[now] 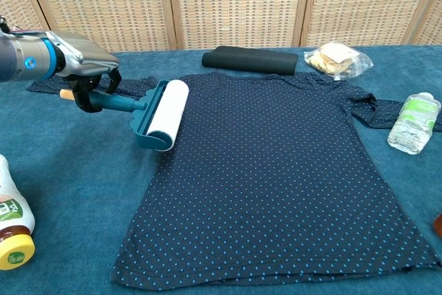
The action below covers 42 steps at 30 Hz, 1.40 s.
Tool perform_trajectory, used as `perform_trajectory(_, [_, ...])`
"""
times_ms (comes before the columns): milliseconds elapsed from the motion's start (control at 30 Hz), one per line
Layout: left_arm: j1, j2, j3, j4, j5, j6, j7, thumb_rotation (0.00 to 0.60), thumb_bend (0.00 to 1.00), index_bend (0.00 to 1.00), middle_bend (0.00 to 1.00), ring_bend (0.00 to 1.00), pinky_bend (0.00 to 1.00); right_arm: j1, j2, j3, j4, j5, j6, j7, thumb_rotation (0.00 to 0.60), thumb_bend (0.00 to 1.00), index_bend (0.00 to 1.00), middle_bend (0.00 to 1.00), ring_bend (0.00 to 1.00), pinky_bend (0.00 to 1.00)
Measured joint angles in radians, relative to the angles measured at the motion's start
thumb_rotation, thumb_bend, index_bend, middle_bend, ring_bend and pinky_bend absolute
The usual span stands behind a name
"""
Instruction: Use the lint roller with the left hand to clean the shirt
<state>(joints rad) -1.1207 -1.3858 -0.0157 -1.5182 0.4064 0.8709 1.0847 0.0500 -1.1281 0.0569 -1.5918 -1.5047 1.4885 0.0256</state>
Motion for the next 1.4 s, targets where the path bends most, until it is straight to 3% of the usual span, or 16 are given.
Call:
perform_trajectory(433, [-0.153,-0.08,0.024,-0.022,-0.226,0.08,0.178,0.6,0.78,0.88,0.75,0.6,0.58,0.004,0.002,0.001,0.011,0.012,-0.015,0.04,0.6,0.09,0.0,0.0,0.0,0.0])
perform_trajectory(867, [-0.224,-0.178,0.057,-0.023,-0.293,0.188,0.311,0.6,0.79,0.88,0.76,0.6,0.59,0.006,0.005,-0.001,0.014,0.014,-0.024,0.057,0.6,0.09,0.0,0.0,0.0,0.0])
perform_trajectory(1100, [-0.241,-0.216,0.038,-0.005,-0.309,0.197,0.334,0.6,0.79,0.88,0.76,0.61,0.6,0.006,0.006,0.0,0.013,0.015,-0.025,0.064,0.6,0.09,0.0,0.0,0.0,0.0])
perform_trajectory(1400, [-0.286,-0.259,-0.027,0.01,-0.353,0.209,0.37,0.6,0.79,0.89,0.76,0.61,0.6,0.006,0.009,-0.001,0.011,0.015,-0.026,0.077,0.6,0.09,0.0,0.0,0.0,0.0])
